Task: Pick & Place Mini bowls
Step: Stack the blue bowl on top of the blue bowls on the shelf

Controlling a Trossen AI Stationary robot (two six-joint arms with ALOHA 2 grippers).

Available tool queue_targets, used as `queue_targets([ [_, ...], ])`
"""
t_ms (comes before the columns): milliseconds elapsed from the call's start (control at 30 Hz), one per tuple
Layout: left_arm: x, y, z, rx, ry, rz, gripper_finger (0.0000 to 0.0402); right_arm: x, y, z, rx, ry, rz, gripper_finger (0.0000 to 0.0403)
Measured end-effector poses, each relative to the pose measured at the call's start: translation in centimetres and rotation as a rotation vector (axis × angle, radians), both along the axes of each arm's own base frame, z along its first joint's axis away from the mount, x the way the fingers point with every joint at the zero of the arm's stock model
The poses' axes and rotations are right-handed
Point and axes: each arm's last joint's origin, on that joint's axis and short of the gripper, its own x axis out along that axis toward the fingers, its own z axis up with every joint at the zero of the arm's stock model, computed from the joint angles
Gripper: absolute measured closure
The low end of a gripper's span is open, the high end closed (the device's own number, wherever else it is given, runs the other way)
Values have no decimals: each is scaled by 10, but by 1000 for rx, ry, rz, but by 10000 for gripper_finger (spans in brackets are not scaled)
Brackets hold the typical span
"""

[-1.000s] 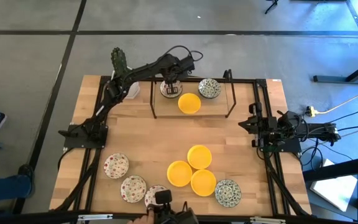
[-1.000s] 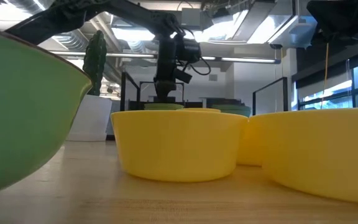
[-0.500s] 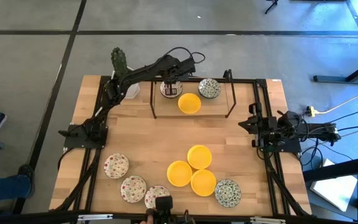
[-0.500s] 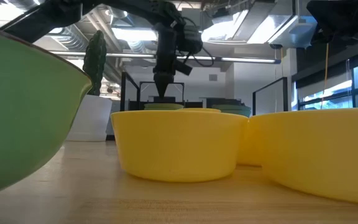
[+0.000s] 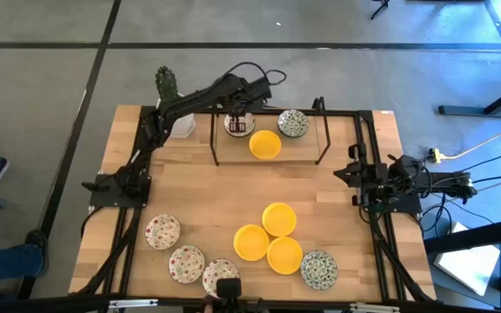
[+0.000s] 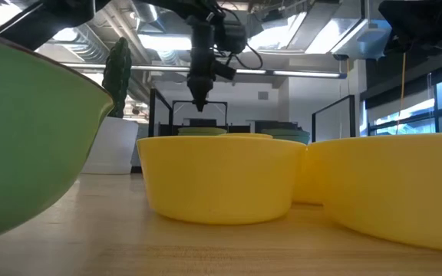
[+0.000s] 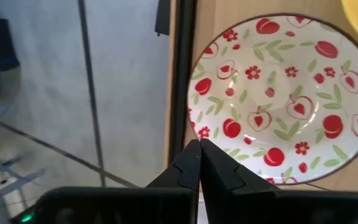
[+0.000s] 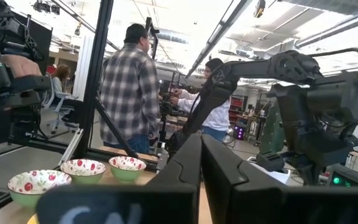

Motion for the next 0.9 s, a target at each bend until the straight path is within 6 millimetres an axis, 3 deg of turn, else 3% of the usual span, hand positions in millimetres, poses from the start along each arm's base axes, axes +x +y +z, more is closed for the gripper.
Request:
queue_targets([
  [900, -1, 1, -1, -54, -37, 29, 399, 0, 0, 0, 18, 1, 6, 389],
])
